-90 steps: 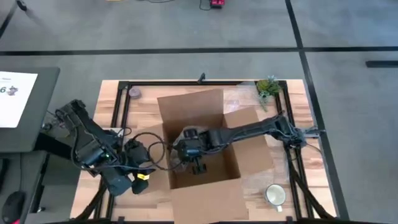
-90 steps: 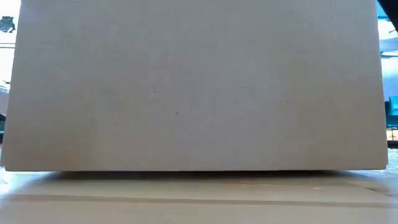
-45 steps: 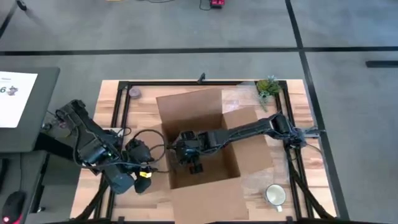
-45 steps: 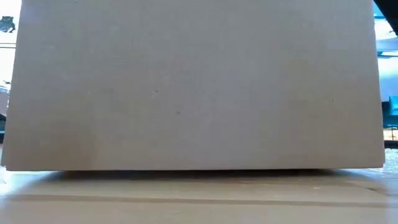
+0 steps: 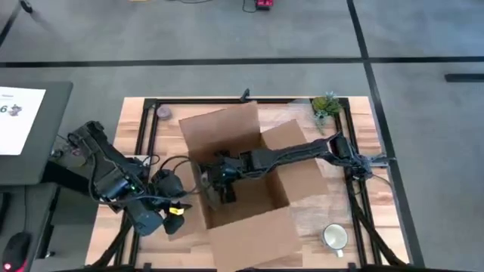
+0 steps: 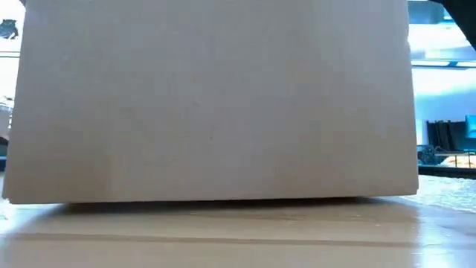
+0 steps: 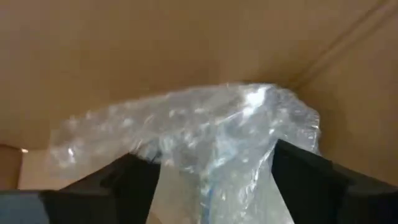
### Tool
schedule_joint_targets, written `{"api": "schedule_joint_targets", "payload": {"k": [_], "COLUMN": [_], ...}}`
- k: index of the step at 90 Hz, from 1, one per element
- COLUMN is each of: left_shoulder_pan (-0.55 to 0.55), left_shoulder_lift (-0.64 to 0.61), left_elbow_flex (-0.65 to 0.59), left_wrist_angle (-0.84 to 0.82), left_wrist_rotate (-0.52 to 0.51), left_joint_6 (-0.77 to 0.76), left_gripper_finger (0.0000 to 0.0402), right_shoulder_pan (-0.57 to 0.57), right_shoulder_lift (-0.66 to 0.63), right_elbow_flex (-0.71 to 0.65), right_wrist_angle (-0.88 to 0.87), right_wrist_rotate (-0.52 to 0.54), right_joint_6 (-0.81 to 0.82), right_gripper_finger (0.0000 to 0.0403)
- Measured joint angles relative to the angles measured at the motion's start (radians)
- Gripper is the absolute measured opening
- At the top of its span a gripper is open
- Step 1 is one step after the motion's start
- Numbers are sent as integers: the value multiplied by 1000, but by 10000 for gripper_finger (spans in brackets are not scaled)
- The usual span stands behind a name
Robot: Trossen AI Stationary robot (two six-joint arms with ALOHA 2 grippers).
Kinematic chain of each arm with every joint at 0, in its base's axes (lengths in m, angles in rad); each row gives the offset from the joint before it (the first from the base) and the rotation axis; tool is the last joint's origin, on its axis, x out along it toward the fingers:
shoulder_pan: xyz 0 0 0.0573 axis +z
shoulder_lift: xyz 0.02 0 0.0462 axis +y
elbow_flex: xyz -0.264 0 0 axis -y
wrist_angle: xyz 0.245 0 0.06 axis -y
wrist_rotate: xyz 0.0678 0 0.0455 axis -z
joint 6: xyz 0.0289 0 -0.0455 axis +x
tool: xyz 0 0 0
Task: Wrap mug
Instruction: Put the wrapped green patterned mug into the box
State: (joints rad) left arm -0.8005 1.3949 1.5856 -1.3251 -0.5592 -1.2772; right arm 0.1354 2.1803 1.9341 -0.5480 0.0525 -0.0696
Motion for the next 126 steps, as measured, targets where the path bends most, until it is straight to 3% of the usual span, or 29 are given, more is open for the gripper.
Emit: {"api": "schedule_joint_targets", "payload": {"k": [27,39,52,73,78,91,108,126], "left_shoulder_pan": [0,0,0,0,0,0,0,0], "left_shoulder_lift": [0,0,0,0,0,0,0,0], "left_elbow_flex": [0,0,0,0,0,1,1,1], "left_wrist_angle": [-3,-3,-2,0,0,-2,-3,-3], "left_wrist_rotate": [-1,-1,0,-1,-1,0,0,-1], "left_joint_6": [-3,-3,14,15,15,20,19,16], "left_gripper_finger": [175,175,175,175,175,175,175,175], "right_shoulder_pan": [16,12,12,33,38,35,5,-20], "right_shoulder_lift": [-5,21,70,95,95,95,100,98], "right_elbow_flex": [104,103,102,103,103,110,107,115], "right_wrist_angle": [-205,-249,-229,-212,-216,-199,-157,-86], "right_wrist_rotate": [-10,-43,-59,-57,-42,24,25,24], "right_joint_6": [162,201,196,130,75,19,15,18], "right_gripper_finger": [279,255,187,29,15,48,108,202]}}
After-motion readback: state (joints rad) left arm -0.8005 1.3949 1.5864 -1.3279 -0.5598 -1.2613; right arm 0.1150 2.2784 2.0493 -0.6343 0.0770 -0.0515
